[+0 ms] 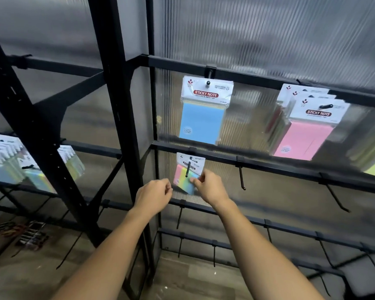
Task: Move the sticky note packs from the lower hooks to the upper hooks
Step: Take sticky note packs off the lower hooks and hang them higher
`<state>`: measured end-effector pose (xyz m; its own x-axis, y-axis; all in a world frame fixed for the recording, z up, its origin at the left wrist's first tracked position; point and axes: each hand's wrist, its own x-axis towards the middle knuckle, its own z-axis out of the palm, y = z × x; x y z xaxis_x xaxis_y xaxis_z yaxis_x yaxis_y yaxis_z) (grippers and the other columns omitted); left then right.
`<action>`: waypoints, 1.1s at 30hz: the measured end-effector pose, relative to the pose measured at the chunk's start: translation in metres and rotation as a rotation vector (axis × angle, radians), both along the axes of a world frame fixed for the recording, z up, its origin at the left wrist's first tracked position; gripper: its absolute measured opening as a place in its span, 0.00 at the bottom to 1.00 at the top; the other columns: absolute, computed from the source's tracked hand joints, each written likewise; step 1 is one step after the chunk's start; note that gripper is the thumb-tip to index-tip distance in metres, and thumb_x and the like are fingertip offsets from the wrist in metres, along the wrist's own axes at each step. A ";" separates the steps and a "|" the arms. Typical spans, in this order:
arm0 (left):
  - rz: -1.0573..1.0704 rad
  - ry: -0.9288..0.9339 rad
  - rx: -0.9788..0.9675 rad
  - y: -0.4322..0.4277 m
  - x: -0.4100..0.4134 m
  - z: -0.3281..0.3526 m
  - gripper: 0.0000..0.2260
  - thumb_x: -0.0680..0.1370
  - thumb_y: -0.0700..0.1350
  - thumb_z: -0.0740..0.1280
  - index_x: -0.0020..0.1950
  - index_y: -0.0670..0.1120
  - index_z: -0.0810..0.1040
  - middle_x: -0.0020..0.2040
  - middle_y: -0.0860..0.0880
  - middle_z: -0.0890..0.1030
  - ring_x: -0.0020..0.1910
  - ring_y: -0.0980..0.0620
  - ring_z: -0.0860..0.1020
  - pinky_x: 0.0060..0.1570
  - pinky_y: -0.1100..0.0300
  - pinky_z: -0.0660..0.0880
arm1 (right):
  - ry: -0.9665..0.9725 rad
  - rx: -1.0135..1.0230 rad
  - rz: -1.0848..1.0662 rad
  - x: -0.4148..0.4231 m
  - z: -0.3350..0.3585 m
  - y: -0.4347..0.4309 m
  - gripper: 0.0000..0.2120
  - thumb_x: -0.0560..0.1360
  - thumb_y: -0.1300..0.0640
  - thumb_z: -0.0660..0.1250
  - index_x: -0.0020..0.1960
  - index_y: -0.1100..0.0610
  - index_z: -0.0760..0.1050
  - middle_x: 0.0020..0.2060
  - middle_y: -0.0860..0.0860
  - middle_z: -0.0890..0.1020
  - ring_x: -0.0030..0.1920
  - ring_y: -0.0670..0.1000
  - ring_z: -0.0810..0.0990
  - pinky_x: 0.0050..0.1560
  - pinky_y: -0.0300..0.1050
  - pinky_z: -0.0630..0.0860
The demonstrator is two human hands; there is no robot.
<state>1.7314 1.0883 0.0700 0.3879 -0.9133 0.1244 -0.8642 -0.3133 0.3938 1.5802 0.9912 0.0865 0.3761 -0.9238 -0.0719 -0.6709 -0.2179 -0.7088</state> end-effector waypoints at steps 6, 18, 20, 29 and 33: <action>-0.011 0.022 0.026 -0.013 0.003 -0.003 0.05 0.79 0.50 0.62 0.49 0.52 0.76 0.46 0.54 0.82 0.45 0.51 0.78 0.40 0.58 0.72 | -0.112 -0.046 0.049 -0.020 0.005 0.018 0.05 0.79 0.54 0.66 0.47 0.55 0.73 0.43 0.50 0.82 0.45 0.51 0.81 0.49 0.50 0.79; -0.041 0.142 0.079 -0.039 0.001 0.001 0.20 0.75 0.44 0.67 0.66 0.49 0.68 0.60 0.50 0.71 0.56 0.45 0.76 0.51 0.50 0.74 | -0.087 -0.186 0.174 -0.050 0.043 0.055 0.04 0.81 0.53 0.62 0.47 0.52 0.71 0.42 0.45 0.79 0.39 0.43 0.74 0.40 0.38 0.69; -0.015 0.242 0.050 -0.046 0.000 0.003 0.19 0.75 0.46 0.66 0.65 0.53 0.70 0.57 0.51 0.71 0.55 0.46 0.76 0.53 0.49 0.75 | -0.093 -0.197 0.162 -0.055 0.047 0.056 0.04 0.81 0.52 0.62 0.49 0.52 0.72 0.43 0.45 0.79 0.40 0.45 0.74 0.42 0.43 0.71; -0.008 0.386 -0.109 -0.062 -0.018 -0.014 0.11 0.75 0.44 0.71 0.56 0.49 0.76 0.49 0.54 0.73 0.47 0.55 0.73 0.47 0.56 0.73 | -0.089 -0.174 0.084 -0.077 0.051 0.060 0.05 0.81 0.51 0.61 0.47 0.50 0.70 0.42 0.43 0.78 0.40 0.43 0.74 0.40 0.41 0.70; -0.017 0.529 -0.237 -0.056 -0.026 -0.025 0.05 0.73 0.40 0.72 0.47 0.43 0.78 0.40 0.50 0.76 0.38 0.52 0.74 0.35 0.62 0.68 | -0.067 -0.163 0.061 -0.084 0.052 0.063 0.05 0.81 0.51 0.61 0.48 0.50 0.70 0.43 0.43 0.78 0.40 0.41 0.74 0.39 0.38 0.71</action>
